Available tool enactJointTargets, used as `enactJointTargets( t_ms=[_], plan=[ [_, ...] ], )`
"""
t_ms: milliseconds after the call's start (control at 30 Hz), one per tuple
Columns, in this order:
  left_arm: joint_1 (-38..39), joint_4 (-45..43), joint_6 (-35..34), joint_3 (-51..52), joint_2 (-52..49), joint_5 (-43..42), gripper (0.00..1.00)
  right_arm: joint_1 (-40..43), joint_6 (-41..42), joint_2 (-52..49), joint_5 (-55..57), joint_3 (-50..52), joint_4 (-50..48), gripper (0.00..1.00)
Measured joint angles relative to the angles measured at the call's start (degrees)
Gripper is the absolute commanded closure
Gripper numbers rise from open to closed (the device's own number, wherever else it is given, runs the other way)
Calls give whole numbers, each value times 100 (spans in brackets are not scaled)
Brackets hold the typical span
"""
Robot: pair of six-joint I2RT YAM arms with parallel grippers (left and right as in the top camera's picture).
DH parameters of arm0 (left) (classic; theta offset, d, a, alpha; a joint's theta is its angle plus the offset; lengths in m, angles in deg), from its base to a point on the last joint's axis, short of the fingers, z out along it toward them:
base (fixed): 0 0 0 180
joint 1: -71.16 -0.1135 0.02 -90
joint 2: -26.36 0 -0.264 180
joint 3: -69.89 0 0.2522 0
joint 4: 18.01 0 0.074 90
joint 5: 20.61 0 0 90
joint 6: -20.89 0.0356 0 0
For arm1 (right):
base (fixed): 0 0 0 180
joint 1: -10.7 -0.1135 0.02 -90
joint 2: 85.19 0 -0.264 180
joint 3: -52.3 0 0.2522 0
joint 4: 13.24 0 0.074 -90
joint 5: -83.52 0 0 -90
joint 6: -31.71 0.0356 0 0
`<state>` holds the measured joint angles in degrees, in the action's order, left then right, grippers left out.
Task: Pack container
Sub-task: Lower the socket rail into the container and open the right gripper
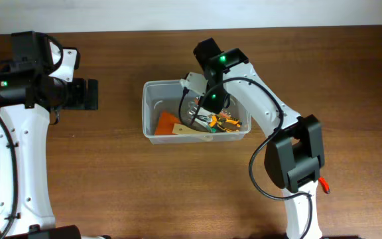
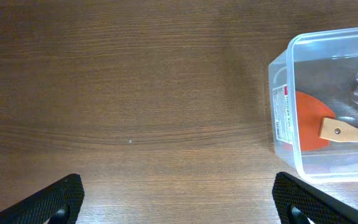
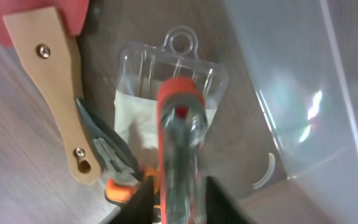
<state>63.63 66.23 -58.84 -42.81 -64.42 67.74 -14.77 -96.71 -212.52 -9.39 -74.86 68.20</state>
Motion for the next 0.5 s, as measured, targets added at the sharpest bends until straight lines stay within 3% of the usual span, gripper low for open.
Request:
enactJointTargets(
  t_ms=[100, 167, 333, 500],
  plan=[
    [0, 0, 0, 0, 0, 0, 1, 22, 7, 0, -20, 0, 0, 53],
    [0, 0, 0, 0, 0, 2, 1, 22, 2, 0, -22, 0, 0, 35],
    [0, 0, 0, 0, 0, 0, 1, 22, 20, 0, -44, 0, 79, 2],
    [0, 0, 0, 0, 0, 2, 1, 22, 61, 7, 59, -321, 892, 2]
  ],
)
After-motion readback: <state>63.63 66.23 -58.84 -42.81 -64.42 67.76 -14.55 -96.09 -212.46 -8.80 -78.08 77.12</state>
